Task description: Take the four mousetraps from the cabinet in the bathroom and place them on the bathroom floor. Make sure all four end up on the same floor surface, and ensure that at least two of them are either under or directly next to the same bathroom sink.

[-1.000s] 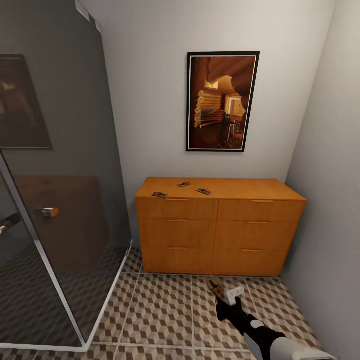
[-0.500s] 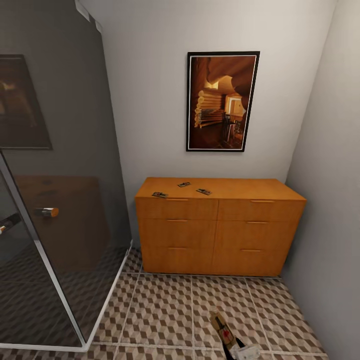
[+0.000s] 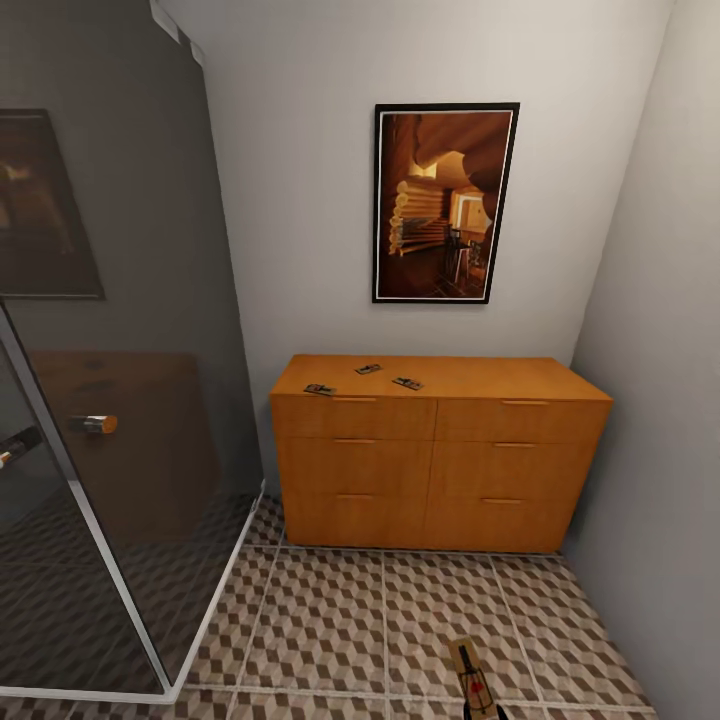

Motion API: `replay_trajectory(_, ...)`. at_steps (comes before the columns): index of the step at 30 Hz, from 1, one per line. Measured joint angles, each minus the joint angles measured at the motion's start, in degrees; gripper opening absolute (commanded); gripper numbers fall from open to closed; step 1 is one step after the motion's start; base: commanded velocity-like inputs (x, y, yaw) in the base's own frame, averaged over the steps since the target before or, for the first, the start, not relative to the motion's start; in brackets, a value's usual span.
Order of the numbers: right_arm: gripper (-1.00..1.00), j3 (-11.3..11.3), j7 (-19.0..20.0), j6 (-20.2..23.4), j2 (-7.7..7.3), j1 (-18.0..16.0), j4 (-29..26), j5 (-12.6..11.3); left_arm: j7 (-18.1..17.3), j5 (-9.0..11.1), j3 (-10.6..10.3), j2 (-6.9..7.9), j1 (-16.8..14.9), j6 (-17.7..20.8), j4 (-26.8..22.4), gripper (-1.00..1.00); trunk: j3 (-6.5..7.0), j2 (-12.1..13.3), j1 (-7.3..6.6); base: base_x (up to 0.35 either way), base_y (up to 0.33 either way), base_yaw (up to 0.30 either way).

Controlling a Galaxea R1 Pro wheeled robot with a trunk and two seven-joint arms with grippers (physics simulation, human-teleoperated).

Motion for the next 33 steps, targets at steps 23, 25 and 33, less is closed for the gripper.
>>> replay_trajectory(23,-1.0,0.0,-0.4,-0.1,0.49,0.1,-0.1,0.1,0.0,0.0,0.0,0.02,0.0,0.0,-0.1,1.0,0.0,0.0,0.0,0.0,0.0,0.0)
replay_trajectory(25,-1.0,0.0,-0.4,-0.1,0.47,0.1,-0.1,0.1,0.0,0.0,0.0,0.01,0.0,0.0,-0.1,1.0,0.0,0.0,0.0,0.0,0.0,0.0)
replay_trajectory(33,-1.0,0.0,-0.4,-0.1,0.52,0.1,-0.1,0.1,0.0,0.0,0.0,0.01,0.0,0.0,-0.1,1.0,0.0,0.0,0.0,0.0,0.0,0.0)
